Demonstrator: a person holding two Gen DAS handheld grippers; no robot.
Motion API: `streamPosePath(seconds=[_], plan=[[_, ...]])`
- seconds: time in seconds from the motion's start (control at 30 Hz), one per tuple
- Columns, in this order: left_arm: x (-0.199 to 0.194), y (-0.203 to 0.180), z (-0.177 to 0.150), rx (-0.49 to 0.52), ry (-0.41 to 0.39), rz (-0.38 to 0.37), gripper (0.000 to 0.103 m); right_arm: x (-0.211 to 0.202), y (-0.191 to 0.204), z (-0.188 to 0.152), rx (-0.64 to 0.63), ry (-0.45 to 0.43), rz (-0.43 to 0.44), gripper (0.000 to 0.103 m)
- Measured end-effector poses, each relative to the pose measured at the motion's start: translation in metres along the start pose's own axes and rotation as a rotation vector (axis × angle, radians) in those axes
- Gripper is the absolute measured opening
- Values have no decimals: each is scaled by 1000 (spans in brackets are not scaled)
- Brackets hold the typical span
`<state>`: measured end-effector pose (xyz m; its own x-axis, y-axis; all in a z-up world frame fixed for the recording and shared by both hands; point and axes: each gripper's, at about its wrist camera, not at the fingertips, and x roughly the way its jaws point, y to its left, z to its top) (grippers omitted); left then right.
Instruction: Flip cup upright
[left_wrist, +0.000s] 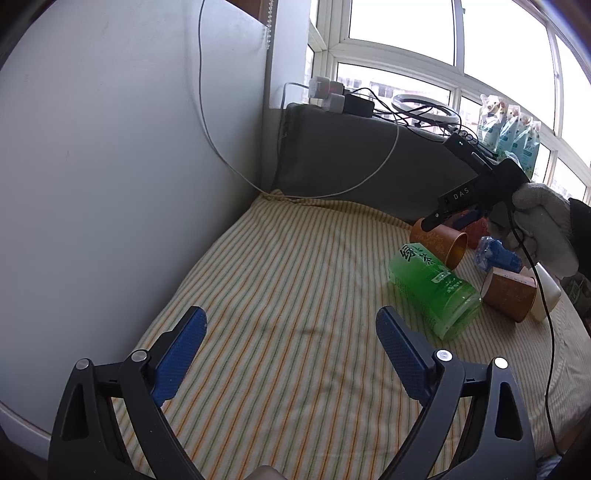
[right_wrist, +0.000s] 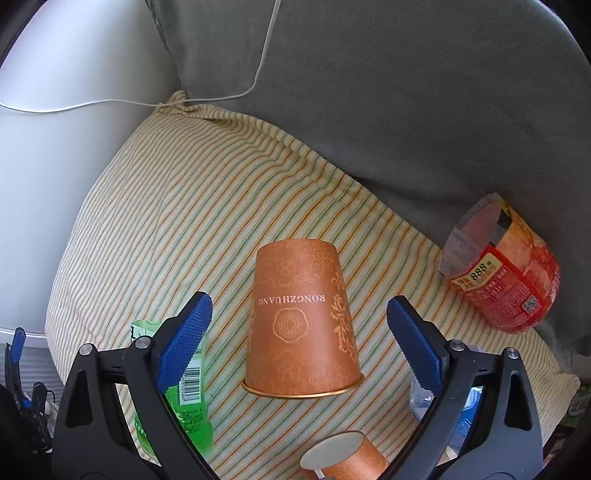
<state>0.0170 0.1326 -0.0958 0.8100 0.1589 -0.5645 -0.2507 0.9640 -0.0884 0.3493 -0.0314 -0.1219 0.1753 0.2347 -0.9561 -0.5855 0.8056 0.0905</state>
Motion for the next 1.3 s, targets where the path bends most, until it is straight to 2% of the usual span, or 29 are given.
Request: streamPosePath(seconds=[0.17,0.3,0.53,0.73,0.87,1.0,1.13,1.3], plan=[[5,0,-1,-2,12,-3,93,20,8,7,-35,51,-14,84],[5,1,-3,-3,16,-2,93,31,16,9,-75,81,-36,65],[1,2,-3,4,14,8,93,30,26,6,-137,63,-56,64],[-7,0,-2,8,-1,11,93,-1,39,-3,-235,12,-89,64],[-14,-4,-2,17,-10,13,93,-30,42,-12,-277,-29,-75,64],[-21,-9,-2,29,-19,11,93,-60,49,-35,-345,-61,-55,64],[-29,-15,-3,37,-28,7,93,-82,68,-72,-481,-61,-30,64],[-36,-26,-5,56,-25,-2,93,-82,95,-128,-653,-5,-13,64]])
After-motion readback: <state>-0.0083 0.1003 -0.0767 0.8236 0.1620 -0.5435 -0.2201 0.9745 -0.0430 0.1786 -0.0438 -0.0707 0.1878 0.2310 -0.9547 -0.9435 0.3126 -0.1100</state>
